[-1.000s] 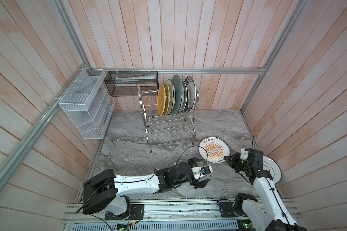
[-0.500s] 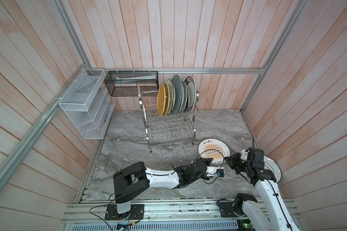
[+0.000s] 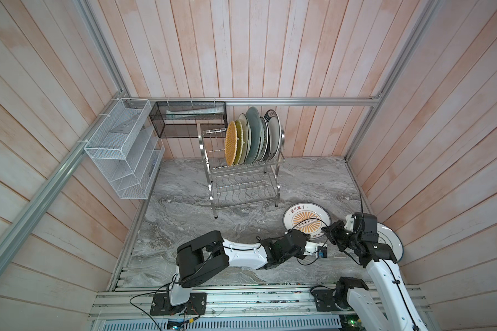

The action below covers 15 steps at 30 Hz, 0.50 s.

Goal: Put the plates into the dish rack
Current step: 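Grasp the sunburst plate's top rim with the left gripper while the right holds it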

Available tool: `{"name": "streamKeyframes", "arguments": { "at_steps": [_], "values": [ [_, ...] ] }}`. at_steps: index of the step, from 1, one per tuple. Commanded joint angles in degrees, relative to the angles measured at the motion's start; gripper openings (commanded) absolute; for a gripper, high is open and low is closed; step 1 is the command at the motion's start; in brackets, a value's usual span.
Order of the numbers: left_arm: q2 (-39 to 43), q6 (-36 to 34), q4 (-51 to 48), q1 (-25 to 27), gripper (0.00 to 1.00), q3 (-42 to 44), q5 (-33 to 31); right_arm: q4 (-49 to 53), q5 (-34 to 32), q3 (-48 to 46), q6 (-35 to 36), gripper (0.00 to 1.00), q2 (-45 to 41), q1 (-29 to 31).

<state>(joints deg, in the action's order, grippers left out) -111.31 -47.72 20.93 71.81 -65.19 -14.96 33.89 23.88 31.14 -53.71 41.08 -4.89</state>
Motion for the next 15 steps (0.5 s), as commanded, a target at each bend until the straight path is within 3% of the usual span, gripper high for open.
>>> {"name": "streamKeyframes", "arguments": {
  "at_steps": [1, 2, 4, 7, 10, 15],
  "values": [
    [4.6, 6.0, 1.0, -0.1, 0.0, 0.5, -2.8, -1.9, 1.8, 2.7, -3.7, 0.04, -1.6, 0.3],
    [5.9, 6.6, 1.1, -0.1, 0.0, 1.5, -2.6, -1.8, 1.1, 3.1, -3.5, 0.12, -1.8, 0.3],
    [8.8, 7.2, 1.1, -0.1, 0.0, 3.7, -1.4, -2.3, 0.0, 3.6, -3.4, 0.45, -2.4, 0.3],
    [12.7, 8.0, 1.5, -0.1, 0.0, 6.4, 0.0, -3.9, -0.3, 4.3, -3.3, 0.85, -2.0, 0.4],
    [16.3, 9.3, 1.5, -0.1, 0.0, 8.7, 1.3, -6.3, 0.3, 4.7, -2.8, 0.98, 0.1, 0.4],
    [22.8, 13.8, -1.7, 0.1, 0.0, 11.8, 3.5, -8.2, -2.3, 8.3, -0.3, 0.98, 3.6, 0.4]
  ]
}}
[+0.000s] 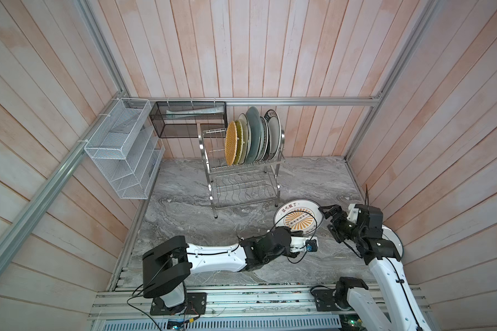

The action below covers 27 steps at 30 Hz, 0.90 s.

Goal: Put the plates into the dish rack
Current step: 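Grasp the sunburst plate's top rim with the left gripper while the right holds it, then lift the sunburst plate toward the rack with the left gripper while the right releases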

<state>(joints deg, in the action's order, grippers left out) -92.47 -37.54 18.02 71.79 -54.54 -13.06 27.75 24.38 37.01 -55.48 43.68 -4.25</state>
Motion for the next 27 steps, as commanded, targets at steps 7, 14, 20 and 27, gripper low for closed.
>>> {"name": "streamKeyframes", "arguments": {
  "at_steps": [7, 14, 20, 27],
  "values": [
    [18.5, 15.8, -3.7, 0.5, 0.0, 5.4, 7.0, -3.8, -9.6, 5.4, 6.4, 0.98, -1.2, -0.2],
    [31.4, 24.4, -2.4, 0.5, 0.0, 5.3, 10.7, -11.6, -5.7, 1.8, 8.1, 0.98, -4.8, -0.2],
    [35.5, 25.3, 5.3, 0.5, 0.0, -1.2, 8.0, -15.8, 0.1, -3.9, 7.8, 0.98, -6.8, 0.0],
    [31.5, 14.4, 11.6, -0.1, 0.0, -10.9, -4.6, -23.1, 5.4, -10.7, 6.8, 0.98, -12.7, 2.9]
  ]
}}
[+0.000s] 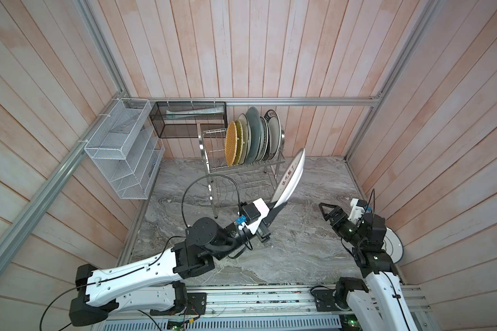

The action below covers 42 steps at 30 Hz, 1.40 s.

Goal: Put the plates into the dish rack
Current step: 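Lift the sunburst plate toward the rack with the left gripper while the right releases, then lower the sunburst plate into the rack before the orange tray with the left gripper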

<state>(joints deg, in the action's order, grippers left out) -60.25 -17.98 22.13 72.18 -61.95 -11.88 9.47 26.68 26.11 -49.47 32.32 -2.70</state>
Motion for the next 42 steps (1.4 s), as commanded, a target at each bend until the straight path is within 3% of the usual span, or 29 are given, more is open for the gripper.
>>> {"name": "streamKeyframes", "arguments": {
  "at_steps": [1, 6, 9, 13, 17, 26, 42],
  "values": [
    [-1.4, -5.4, 8.0, -1.3, 0.0, -5.0, -6.9, -4.4, 3.3, 0.5, 1.9, 0.98, -1.6, 1.9],
    [-4.2, 4.1, 1.2, -11.4, 0.0, -12.9, -8.1, -4.7, 4.8, 0.1, 3.7, 0.98, -1.6, 3.6],
    [-4.6, 6.3, 0.8, -16.7, 0.0, -13.9, -8.4, -5.5, 5.9, -1.1, 3.7, 0.98, -1.2, 3.9],
    [-6.0, 15.8, -5.4, -27.1, 0.0, -16.7, -6.1, -7.5, 6.9, -3.0, 3.1, 0.98, -1.0, 3.9],
    [-8.0, 22.0, -8.9, -33.6, 0.0, -17.7, -3.4, -9.8, 8.4, -4.4, 2.2, 0.98, -0.2, 4.2],
    [-13.2, 29.5, -13.8, -41.3, 0.0, -19.4, -0.1, -12.5, 9.7, -5.7, 1.5, 0.98, -1.5, 5.8],
    [-18.4, 31.9, -12.1, -45.2, 0.0, -17.2, 3.1, -13.4, 11.4, -8.9, -0.8, 0.98, -3.7, 6.1]
  ]
}}
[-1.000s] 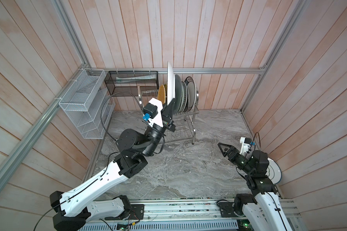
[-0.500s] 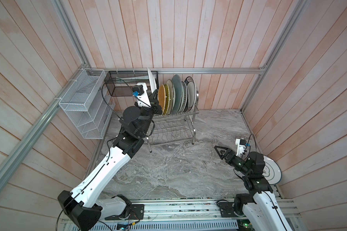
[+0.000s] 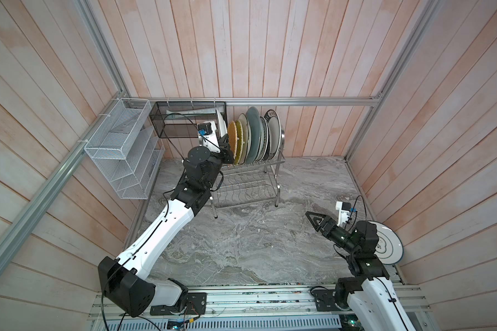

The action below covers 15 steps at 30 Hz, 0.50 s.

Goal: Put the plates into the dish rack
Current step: 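Lower the sunburst plate into the rack before the orange tray with the left gripper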

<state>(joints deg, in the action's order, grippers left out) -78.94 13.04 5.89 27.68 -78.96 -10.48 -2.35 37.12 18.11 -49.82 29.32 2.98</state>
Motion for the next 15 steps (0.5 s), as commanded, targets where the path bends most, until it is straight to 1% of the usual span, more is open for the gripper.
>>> {"name": "streamKeyframes", "arguments": {
  "at_steps": [1, 4, 8, 15],
  "values": [
    [0.1, 0.9, 4.0, -0.8, 0.0, -0.2, 1.6, -1.5, 0.8, -1.1, -0.5, 0.98, -0.8, 0.4],
    [-0.3, 0.7, 3.6, -1.1, 0.0, 0.1, 1.5, -1.1, 0.7, -1.3, -0.5, 0.98, -1.0, 0.4],
    [-0.9, 0.7, 3.5, -1.3, 0.0, 0.6, 3.2, -1.4, 0.8, -1.5, -1.1, 0.98, -0.9, 0.4],
    [-1.6, 0.7, 3.2, -1.3, 0.0, 1.8, 3.0, -1.3, 1.4, -1.1, -1.2, 0.98, -0.8, 0.4]
  ]
}}
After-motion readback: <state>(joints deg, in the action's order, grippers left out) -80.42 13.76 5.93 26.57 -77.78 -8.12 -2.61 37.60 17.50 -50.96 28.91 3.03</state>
